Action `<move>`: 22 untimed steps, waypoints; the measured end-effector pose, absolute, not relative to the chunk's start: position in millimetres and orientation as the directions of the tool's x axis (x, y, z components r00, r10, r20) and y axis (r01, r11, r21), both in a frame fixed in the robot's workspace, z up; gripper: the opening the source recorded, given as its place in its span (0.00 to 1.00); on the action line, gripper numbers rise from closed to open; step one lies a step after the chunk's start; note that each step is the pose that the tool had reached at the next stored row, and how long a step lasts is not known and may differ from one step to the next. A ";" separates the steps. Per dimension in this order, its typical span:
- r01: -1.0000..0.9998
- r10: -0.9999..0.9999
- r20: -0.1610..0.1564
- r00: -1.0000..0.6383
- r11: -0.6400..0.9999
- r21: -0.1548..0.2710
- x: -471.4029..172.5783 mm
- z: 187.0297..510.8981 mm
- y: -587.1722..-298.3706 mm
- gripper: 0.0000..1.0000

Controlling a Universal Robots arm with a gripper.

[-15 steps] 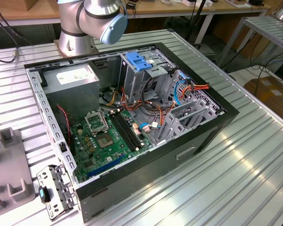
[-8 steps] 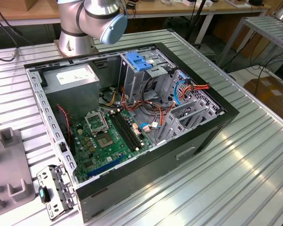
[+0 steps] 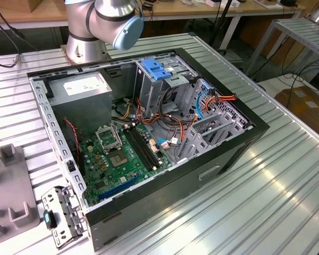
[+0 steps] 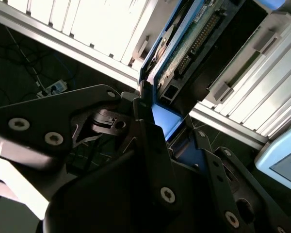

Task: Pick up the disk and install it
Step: 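Pick up the disk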

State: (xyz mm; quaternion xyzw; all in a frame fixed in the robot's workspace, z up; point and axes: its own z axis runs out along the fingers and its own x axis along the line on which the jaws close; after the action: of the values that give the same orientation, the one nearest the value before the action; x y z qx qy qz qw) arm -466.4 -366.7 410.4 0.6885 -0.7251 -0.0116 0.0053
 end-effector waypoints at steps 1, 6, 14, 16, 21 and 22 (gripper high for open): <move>-0.998 -0.999 -0.008 -0.052 0.052 0.024 -466.4 411.3 -366.7 0.37; -0.998 -0.999 -0.008 -0.052 0.052 0.024 -466.4 418.5 -366.7 0.37; -0.998 -0.999 -0.008 -0.052 0.052 0.024 -466.4 433.0 -366.7 0.37; -0.998 -0.999 -0.008 -0.052 0.052 0.024 -466.4 436.9 -366.7 0.37; -0.998 -0.999 -0.008 -0.052 0.052 0.024 -466.4 447.1 -366.7 0.37; -0.998 -0.999 -0.008 -0.052 0.052 0.024 -466.3 448.2 -366.7 0.37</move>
State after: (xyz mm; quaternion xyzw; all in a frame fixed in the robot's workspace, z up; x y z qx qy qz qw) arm -466.3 -366.7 448.2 0.6885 -0.7251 -0.0116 0.0053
